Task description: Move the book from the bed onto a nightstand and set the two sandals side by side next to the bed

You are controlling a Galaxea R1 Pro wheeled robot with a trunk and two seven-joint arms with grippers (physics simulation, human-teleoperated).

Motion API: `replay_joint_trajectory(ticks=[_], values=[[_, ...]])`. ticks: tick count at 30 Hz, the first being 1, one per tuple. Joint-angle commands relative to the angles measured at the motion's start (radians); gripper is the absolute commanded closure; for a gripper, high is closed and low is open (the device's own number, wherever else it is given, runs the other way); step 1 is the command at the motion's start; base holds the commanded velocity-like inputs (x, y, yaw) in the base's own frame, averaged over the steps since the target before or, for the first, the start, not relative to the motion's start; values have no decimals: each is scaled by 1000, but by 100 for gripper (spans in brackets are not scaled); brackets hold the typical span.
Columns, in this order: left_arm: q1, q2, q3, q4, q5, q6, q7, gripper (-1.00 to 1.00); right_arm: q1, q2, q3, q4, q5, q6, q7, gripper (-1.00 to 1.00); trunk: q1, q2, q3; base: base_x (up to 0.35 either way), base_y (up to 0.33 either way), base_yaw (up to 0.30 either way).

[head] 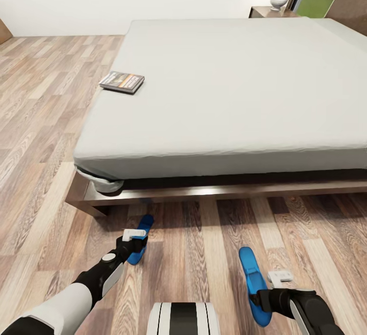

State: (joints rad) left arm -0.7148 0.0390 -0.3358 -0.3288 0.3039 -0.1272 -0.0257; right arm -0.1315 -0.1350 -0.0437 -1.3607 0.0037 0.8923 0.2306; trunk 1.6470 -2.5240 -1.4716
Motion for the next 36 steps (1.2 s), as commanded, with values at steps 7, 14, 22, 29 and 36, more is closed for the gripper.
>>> replay_joint_trajectory(ticks=[7, 14, 22, 29, 36], values=[[-1, 117, -3, 2, 16, -5, -3, -100, -2, 0, -1, 38, 0, 3, -1, 100, 0, 0, -1, 0, 0, 0], [8, 330, -2, 12, 17, -7, -5, -100, -2, -16, -3, 47, 4, -5, -10, 100, 0, 0, -1, 0, 0, 0], [36, 472, -2, 97, 17, -7, -2, -100, -10, -22, -5, 46, 3, -34, -13, 100, 0, 0, -1, 0, 57, 0], [38, 551, -2, 149, 16, -7, -2, -100, -43, -23, -5, 83, 1, -78, -18, 100, 0, 0, -1, 4, 230, 0], [38, 595, -2, 184, 16, -8, -2, -100, -124, -29, -6, 225, 0, -183, -22, 100, 0, 0, -1, 4, 133, 0]])
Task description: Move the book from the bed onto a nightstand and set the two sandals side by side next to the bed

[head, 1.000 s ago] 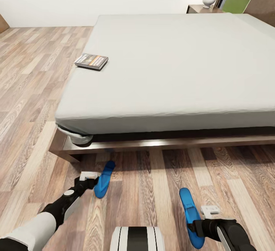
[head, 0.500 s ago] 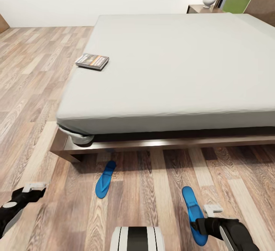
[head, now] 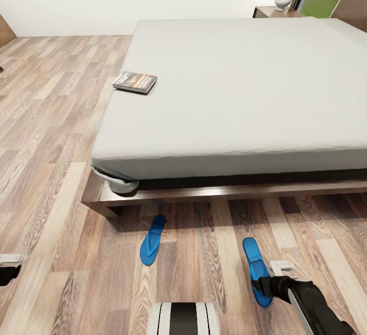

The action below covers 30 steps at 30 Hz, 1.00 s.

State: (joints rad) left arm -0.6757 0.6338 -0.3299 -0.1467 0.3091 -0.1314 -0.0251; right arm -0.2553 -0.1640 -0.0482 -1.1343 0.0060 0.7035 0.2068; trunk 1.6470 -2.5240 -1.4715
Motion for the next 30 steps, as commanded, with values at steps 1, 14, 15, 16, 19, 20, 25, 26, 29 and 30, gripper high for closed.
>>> replay_joint_trajectory(ticks=[1, 14, 15, 16, 19, 20, 25, 26, 29, 30], values=[[-1, 2, -8, 5, 10, -3, -3, -100, -4, -1, -2, 4, -2, 0, 1, 100, 0, 0, -1, 1, 227, 0], [-1, 43, -9, 21, 10, -4, -3, -100, -54, -2, -2, 61, -5, -24, -15, 100, 0, 0, -1, 0, 279, 0], [-1, 45, -9, 21, 10, -4, -3, -100, -55, -2, -2, 64, -5, -24, -15, 100, 0, 0, -1, 0, 296, 0], [-1, 47, -9, 21, 10, -4, -3, -100, -57, -2, -2, 67, -5, -24, -15, 100, 0, 0, -1, 0, 298, 0], [-1, 53, -9, 21, 9, -5, -3, -100, -65, -2, -2, 76, -5, -25, -16, 100, 0, 0, -1, 22, 303, 0], [-1, 54, -9, 21, 9, -5, -3, -100, -67, -1, -2, 79, -6, -25, -16, 100, 0, 0, -1, 44, 306, 0], [3, 66, -9, 21, 8, -10, -3, -100, -85, 2, -3, 89, -10, -18, -76, 100, 0, 0, -1, 83, 305, 0], [7, 68, -9, 21, 8, -13, -3, -100, -92, 2, -6, 91, -12, -15, -102, 100, 0, 0, -1, 124, 272, 0], [11, 71, -9, 21, 8, -16, -3, -100, -108, 4, -23, 93, -15, 0, -132, 100, 0, 0, -1, 132, 229, 0], [12, 72, -9, 21, 8, -16, -3, -100, -117, 3, -32, 93, -15, 16, -140, 100, 0, 0, -1, 98, 157, 0]])
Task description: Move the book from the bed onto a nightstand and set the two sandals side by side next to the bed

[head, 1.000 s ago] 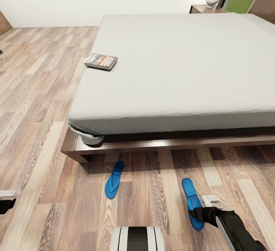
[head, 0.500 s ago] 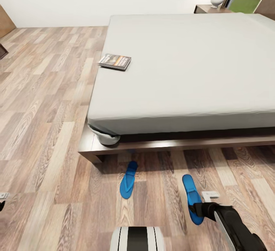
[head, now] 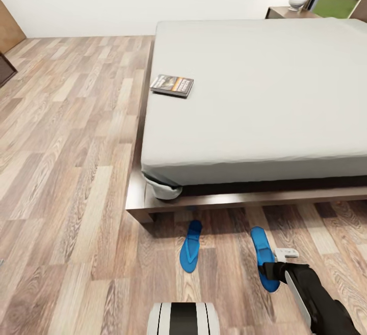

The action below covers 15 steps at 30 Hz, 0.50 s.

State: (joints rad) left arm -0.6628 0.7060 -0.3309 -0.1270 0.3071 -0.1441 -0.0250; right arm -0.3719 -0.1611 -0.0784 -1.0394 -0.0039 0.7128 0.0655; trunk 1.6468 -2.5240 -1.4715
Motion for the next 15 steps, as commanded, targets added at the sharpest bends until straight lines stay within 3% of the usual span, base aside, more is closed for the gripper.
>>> replay_joint_trajectory(ticks=[1, 15], values=[[0, 1, -8, 1, 10, -4, -3, -100, -5, 0, -5, -2, -5, 16, -1, 100, 0, 0, -1, 78, 130, 0], [2, 2, -8, 0, 10, -5, -2, -100, -61, 6, -18, -2, -6, 165, -12, 100, 0, 0, -1, 16, 173, 0]])
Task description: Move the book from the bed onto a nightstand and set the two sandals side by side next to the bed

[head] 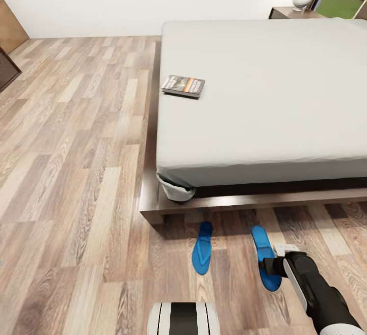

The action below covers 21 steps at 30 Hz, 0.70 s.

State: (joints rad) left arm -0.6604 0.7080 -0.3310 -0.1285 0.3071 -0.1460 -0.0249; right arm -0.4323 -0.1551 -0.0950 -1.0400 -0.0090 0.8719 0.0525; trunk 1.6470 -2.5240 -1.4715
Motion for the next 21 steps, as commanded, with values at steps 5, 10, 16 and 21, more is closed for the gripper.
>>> replay_joint_trajectory(ticks=[5, 10, 16, 21], values=[[-1, 1, -8, 1, 10, -5, -2, -100, -4, 2, 0, 0, -1, 17, 0, 100, 0, 0, -1, 1, 162, 0], [-1, 4, -8, 2, 10, -9, -2, -100, -5, 1, -1, 1, -1, 19, 0, 100, 0, 0, -1, 0, 166, 0], [-1, 5, -8, 1, 10, -9, 1, -100, -5, 0, -3, 3, 0, 18, 0, 100, 0, 0, -1, 14, 148, 0], [-1, 5, -8, 1, 9, -10, 14, -100, -5, 0, -4, 4, 0, 17, 0, 100, 0, 0, -1, 92, 124, 0]])
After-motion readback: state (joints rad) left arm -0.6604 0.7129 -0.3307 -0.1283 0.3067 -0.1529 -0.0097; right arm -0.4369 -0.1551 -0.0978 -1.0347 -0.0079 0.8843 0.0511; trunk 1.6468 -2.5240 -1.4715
